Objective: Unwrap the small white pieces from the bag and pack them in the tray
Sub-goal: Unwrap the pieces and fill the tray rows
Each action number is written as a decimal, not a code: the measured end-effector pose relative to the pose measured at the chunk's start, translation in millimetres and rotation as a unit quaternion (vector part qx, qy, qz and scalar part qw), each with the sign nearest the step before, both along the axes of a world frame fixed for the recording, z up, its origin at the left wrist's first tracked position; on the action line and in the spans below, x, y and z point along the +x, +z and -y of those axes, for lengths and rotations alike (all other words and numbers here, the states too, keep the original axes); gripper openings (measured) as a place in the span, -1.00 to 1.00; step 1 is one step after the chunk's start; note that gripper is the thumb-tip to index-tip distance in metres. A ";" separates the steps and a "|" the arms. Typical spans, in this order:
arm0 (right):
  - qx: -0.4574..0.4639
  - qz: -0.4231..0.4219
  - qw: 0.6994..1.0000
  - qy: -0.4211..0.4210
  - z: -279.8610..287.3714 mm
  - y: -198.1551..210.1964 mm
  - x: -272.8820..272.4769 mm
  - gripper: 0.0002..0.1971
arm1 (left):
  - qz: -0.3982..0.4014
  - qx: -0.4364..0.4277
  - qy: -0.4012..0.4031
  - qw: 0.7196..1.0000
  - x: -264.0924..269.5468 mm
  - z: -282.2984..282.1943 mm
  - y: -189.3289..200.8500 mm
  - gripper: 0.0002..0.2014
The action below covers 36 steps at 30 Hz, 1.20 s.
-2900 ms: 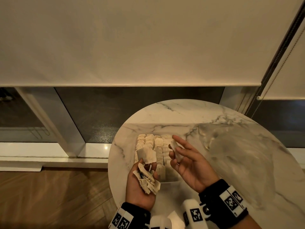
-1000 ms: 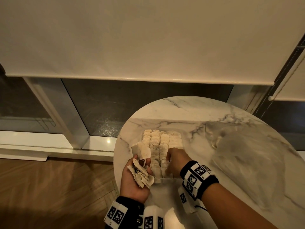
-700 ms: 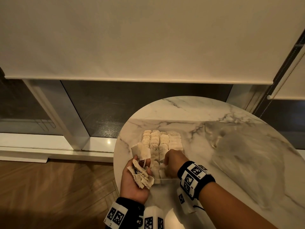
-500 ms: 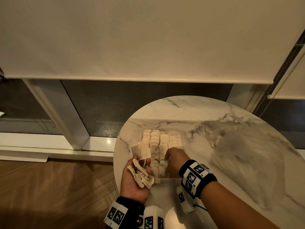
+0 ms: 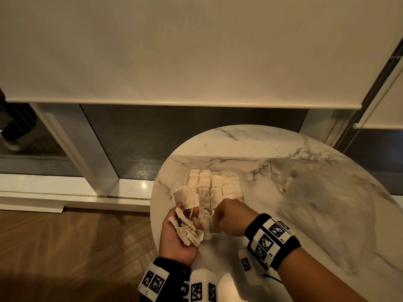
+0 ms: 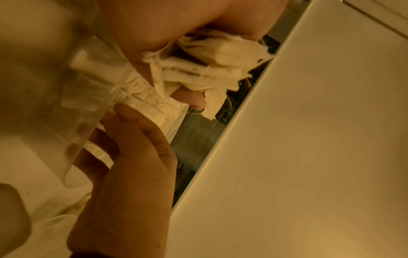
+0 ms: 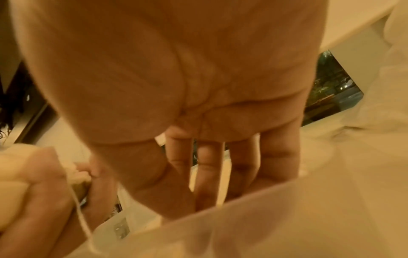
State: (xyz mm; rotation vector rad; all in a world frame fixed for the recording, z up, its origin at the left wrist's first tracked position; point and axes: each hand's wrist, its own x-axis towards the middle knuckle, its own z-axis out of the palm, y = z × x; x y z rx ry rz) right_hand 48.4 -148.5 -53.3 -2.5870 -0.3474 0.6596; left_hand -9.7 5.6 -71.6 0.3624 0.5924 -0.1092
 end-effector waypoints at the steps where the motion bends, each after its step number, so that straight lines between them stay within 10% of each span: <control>1: 0.001 -0.018 1.000 0.017 -1.5 -1.4 -2.0 -0.77 | 0.000 0.002 0.000 1.000 0.0 0.3 0.5 -0.73; 17: 0.001 -0.002 0.999 0.048 0.1 -20.7 1.4 -0.69 | -0.010 0.004 0.004 1.000 -1.8 3.7 3.9 -0.84; 26: 0.362 -0.017 0.927 -0.099 4.9 15.5 -6.8 -0.81 | 0.026 -0.046 -0.080 0.995 -6.0 9.2 12.4 -0.78; 36: 0.430 0.003 0.893 -0.134 8.3 42.2 -11.2 -0.62 | 0.039 0.009 -0.110 0.993 -9.2 34.7 15.8 -0.83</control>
